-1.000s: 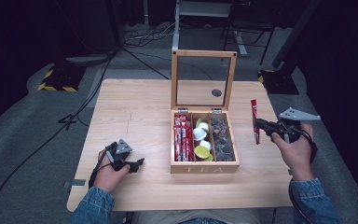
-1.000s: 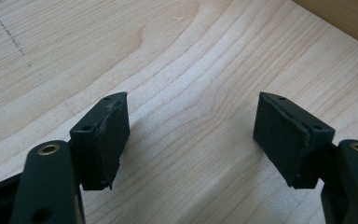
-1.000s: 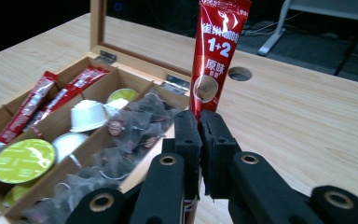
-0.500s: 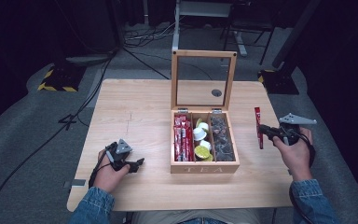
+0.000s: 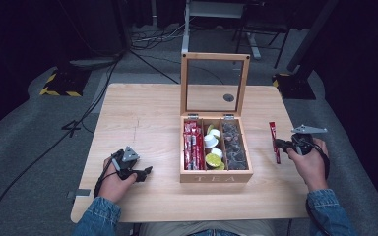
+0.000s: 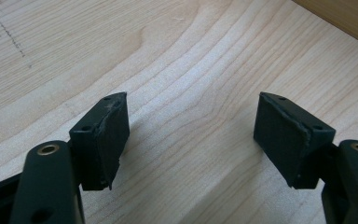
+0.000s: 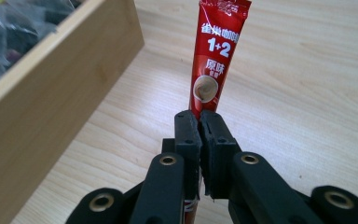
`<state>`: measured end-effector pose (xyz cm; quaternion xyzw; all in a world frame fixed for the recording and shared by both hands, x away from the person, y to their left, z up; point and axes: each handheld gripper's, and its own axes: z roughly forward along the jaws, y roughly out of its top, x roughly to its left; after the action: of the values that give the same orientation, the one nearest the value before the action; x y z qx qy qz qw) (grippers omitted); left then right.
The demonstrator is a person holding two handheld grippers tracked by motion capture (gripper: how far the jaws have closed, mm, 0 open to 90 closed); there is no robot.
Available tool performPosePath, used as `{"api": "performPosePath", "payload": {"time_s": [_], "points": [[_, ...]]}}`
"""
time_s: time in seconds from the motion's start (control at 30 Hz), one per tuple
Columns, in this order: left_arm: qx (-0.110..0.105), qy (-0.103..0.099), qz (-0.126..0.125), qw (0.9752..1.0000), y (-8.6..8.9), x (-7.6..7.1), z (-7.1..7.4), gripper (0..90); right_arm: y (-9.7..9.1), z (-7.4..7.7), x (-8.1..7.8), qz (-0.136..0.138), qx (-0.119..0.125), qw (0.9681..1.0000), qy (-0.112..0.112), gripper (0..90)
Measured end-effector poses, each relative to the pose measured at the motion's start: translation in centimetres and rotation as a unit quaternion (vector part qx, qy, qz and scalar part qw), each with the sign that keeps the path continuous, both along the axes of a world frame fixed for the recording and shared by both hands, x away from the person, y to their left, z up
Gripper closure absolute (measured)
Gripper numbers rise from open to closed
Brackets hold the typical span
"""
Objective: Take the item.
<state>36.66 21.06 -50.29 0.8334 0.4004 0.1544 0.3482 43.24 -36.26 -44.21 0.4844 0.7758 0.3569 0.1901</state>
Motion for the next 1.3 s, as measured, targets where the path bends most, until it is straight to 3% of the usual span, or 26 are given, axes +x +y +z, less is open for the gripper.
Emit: {"api": "performPosePath", "payload": {"time_s": [0.63,0.77,0.83,1.03,1.17,1.3], "points": [[0.0,0.0,0.0,1.0,0.0,0.0,0.0,27.0,0.0,-2.1,0.6,-0.022,-0.017,0.9978,0.061,85.7],[0.004,-0.003,0.0,1.0,0.0,0.1,0.0,26.8,-0.1,-2.4,0.8,-0.029,-0.011,0.998,0.055,72.7],[0.002,-0.003,-0.001,1.0,0.0,0.1,0.0,26.7,-0.3,-2.4,0.8,-0.03,-0.005,0.9987,0.04,62.9],[0.0,0.0,-0.003,1.0,0.0,0.3,0.0,26.2,-0.5,-1.7,0.7,-0.032,0.016,0.9993,0.014,51.2],[0.001,-0.001,-0.005,1.0,0.0,0.4,0.0,25.6,-0.6,-1.0,0.5,-0.027,0.031,0.9991,-0.008,43.6],[0.002,-0.002,-0.001,1.0,0.0,0.6,0.0,24.9,-0.2,1.0,-0.1,-0.005,0.05,0.9979,-0.041,35.5]]}}
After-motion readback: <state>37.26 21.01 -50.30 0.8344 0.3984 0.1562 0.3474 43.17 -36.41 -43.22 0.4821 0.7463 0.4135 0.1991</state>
